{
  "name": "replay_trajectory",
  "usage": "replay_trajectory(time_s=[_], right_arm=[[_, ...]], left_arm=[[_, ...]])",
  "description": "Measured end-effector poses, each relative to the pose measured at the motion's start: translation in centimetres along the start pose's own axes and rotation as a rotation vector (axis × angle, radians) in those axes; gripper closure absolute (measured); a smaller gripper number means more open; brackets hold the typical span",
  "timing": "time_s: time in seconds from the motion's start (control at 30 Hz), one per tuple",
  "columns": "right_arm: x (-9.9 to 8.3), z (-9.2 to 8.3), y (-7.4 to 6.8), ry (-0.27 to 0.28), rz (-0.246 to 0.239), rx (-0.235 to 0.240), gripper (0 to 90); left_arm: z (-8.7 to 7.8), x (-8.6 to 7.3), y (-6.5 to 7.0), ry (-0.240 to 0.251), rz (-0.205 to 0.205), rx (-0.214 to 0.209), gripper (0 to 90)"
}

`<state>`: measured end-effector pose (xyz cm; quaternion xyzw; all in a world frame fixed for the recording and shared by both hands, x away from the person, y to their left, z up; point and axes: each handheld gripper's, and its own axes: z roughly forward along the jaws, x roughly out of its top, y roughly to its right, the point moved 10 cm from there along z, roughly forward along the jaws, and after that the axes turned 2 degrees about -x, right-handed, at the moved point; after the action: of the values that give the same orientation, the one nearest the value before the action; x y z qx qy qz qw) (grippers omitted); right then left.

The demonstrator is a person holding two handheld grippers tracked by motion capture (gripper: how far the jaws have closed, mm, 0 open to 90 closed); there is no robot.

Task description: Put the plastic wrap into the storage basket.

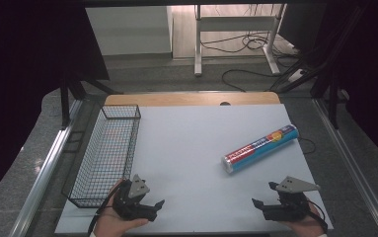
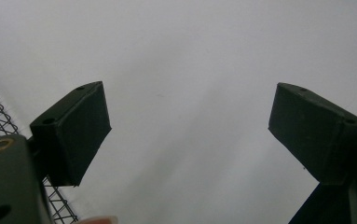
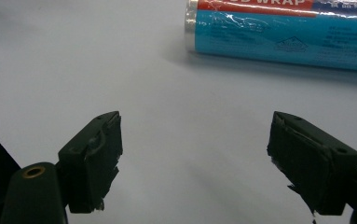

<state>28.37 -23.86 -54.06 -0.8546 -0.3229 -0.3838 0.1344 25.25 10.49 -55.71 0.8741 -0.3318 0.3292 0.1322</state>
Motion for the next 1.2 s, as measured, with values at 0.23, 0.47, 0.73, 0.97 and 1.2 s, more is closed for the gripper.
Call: replay_trajectory(time_s=[0.23, 0.47, 0.73, 0.97, 1.2], right_arm=[[-0.5, -0.2, -0.2, -0.017, -0.014, -0.004, 18.3], [-0.7, -0.4, -0.2, -0.012, -0.009, 0.007, 18.4], [-0.5, -0.7, -0.2, -0.005, -0.008, 0.001, 18.4], [-0.4, -0.8, -0.5, -0.003, -0.019, 0.012, 18.4], [-0.5, -0.6, -0.7, -0.012, -0.03, 0.015, 18.5]], left_arm=[[0.2, 0.5, 0.3, 0.007, 0.02, -0.016, 11.7], [0.2, 0.7, 0.3, 0.0, 0.013, -0.027, 11.3], [-0.7, 2.1, 1.2, 0.022, -0.025, -0.097, 12.0], [-1.1, 5.3, 2.1, 0.037, 0.022, -0.091, 13.2], [0.4, 7.8, 3.2, 0.003, 0.068, -0.13, 13.5]])
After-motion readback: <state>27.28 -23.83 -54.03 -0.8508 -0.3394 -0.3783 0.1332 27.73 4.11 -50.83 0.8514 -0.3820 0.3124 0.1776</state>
